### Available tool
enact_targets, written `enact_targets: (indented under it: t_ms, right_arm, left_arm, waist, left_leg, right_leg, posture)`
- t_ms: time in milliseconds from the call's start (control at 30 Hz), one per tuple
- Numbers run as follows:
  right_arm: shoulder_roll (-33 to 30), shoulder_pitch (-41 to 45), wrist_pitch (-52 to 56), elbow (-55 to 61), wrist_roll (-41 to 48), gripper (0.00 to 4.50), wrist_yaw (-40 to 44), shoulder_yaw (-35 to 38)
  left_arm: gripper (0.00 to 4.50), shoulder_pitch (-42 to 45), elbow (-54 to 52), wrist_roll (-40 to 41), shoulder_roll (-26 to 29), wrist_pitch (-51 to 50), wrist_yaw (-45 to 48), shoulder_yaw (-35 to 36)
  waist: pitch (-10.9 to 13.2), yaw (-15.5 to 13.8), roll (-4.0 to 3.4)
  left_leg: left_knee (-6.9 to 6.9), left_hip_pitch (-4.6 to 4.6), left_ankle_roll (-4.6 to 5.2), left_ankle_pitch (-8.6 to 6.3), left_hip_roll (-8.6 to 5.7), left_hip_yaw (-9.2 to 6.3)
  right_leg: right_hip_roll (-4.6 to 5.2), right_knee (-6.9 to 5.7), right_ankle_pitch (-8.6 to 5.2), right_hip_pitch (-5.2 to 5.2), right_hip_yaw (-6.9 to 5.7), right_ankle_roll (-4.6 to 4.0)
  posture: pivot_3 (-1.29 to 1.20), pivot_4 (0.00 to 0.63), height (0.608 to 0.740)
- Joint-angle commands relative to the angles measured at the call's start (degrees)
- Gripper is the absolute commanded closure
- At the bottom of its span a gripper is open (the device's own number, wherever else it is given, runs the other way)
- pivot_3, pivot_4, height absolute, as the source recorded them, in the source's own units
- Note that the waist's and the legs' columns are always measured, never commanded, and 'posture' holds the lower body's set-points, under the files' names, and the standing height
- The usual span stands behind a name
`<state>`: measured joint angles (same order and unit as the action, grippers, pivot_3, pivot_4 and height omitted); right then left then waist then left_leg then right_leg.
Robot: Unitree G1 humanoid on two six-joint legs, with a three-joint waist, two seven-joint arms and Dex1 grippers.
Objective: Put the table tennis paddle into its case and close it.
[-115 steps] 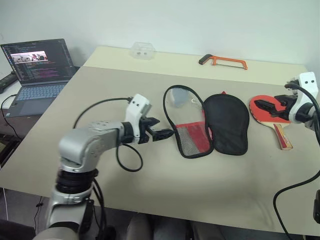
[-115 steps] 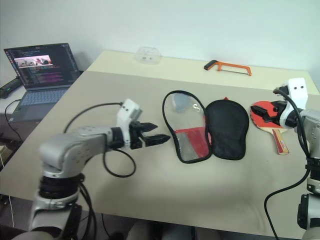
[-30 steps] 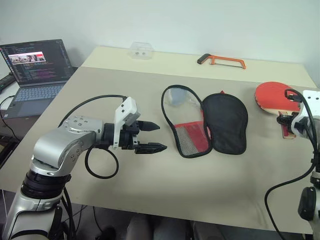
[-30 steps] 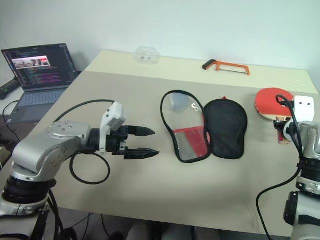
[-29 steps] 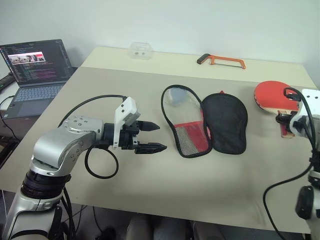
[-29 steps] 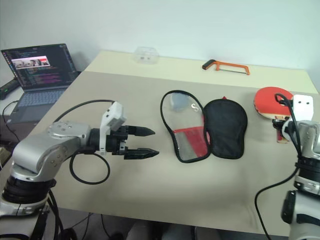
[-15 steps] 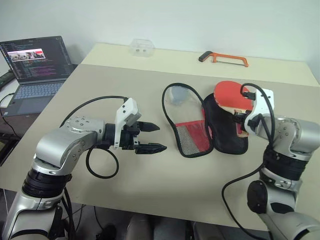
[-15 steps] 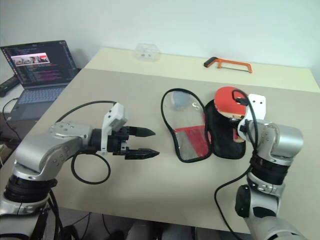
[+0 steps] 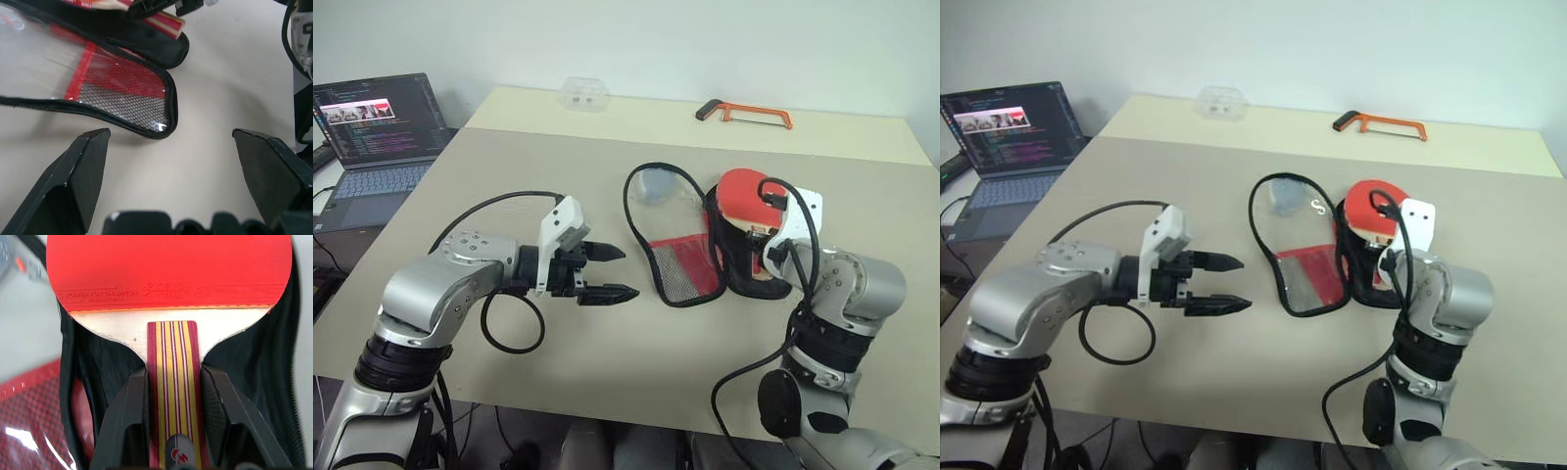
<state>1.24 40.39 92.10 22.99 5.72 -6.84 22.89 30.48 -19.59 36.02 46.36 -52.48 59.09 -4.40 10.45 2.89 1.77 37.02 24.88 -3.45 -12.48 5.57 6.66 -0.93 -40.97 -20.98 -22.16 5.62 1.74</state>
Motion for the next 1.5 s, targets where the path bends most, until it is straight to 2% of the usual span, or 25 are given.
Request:
enact_targets:
  t_ms: [33,400,800,1000,1067,1167,1333,1433,1500]
  right_arm:
    - [-0.09,-0.55,0.40,4.48,0.23,3.42,-0.10,-1.30]
    - [-1.77,-4.70,0.40,5.53,1.89,3.42,2.07,-4.81]
    - [-4.88,-4.82,0.40,3.76,1.77,3.42,4.89,-7.52]
    - [-5.00,-5.08,0.40,2.13,1.66,3.42,5.21,-6.61]
    - [-4.81,-5.28,0.40,1.94,1.65,2.70,5.16,-6.66]
    - [-4.52,-5.17,0.40,1.63,1.67,1.88,5.15,-6.78]
    - [-5.04,-4.57,0.40,1.37,2.01,0.03,5.81,-7.48]
    - [-6.78,-4.12,0.40,1.55,2.63,0.01,6.79,-8.16]
    - [-12.22,-3.51,0.40,2.09,5.69,0.01,10.28,-9.27]
  left_arm:
    - [0.12,0.10,-1.54,0.11,0.82,0.25,-0.31,0.69]
    - [0.12,0.63,-0.81,-0.51,0.95,0.66,0.15,0.12]
    - [0.12,0.36,-1.04,-0.94,1.00,0.65,-0.10,0.15]
    - [0.12,0.49,-0.95,-1.38,0.87,0.69,-0.36,0.06]
    - [0.12,0.50,-0.95,-1.50,0.93,0.75,-0.30,0.00]
    - [0.12,0.58,-0.88,-1.71,0.88,0.86,-0.34,-0.10]
    - [0.12,0.67,-0.78,-1.97,0.65,1.11,-0.43,-0.19]
    - [0.12,0.54,-0.49,-2.22,0.60,1.39,-0.38,-0.07]
    - [0.12,0.39,0.52,-2.95,0.94,2.13,-0.46,0.35]
  waist:
    - [0.00,0.03,0.00]
    - [0.00,0.38,0.00]
    - [-0.01,0.46,0.00]
    - [-0.01,0.46,0.01]
    - [-0.01,0.46,0.01]
    - [-0.01,0.46,0.01]
    - [-0.01,0.46,0.01]
    - [-0.01,0.46,0.01]
    - [-0.01,0.43,0.01]
  left_leg:
    - [0.00,0.00,0.00,0.00,0.00,0.00]
    - [0.00,0.00,0.00,0.00,0.00,-0.01]
    - [0.00,0.00,0.00,0.00,0.00,-0.02]
    - [0.00,0.00,0.00,0.01,0.01,-0.03]
    - [0.01,0.00,0.00,0.01,0.00,-0.03]
    - [0.01,0.00,0.00,0.01,0.00,-0.03]
    - [0.02,0.00,0.01,0.01,0.00,-0.03]
    - [0.02,0.00,0.01,0.01,0.00,-0.03]
    - [0.03,0.00,0.01,0.01,0.00,-0.03]
  right_leg:
    - [0.00,0.00,0.00,0.00,0.00,0.00]
    - [-0.02,-0.01,0.00,0.00,0.00,0.00]
    - [-0.03,-0.01,0.00,0.00,0.00,-0.01]
    - [-0.03,-0.02,0.00,0.01,0.00,-0.01]
    - [-0.03,-0.02,0.00,0.01,0.00,-0.01]
    - [-0.03,-0.02,0.00,0.01,0.00,-0.01]
    - [-0.03,-0.02,0.00,0.02,-0.01,-0.01]
    - [-0.03,-0.02,0.00,0.01,-0.01,-0.01]
    - [-0.03,-0.02,0.00,0.02,-0.01,-0.01]
  posture:
    - [0.00,0.150,0.740]
    - [0.00,0.150,0.740]
    - [0.00,0.150,0.740]
    - [0.00,0.150,0.740]
    - [0.00,0.150,0.740]
    - [0.00,0.150,0.740]
    - [0.00,0.150,0.740]
    - [0.00,0.150,0.740]
    - [0.00,0.150,0.740]
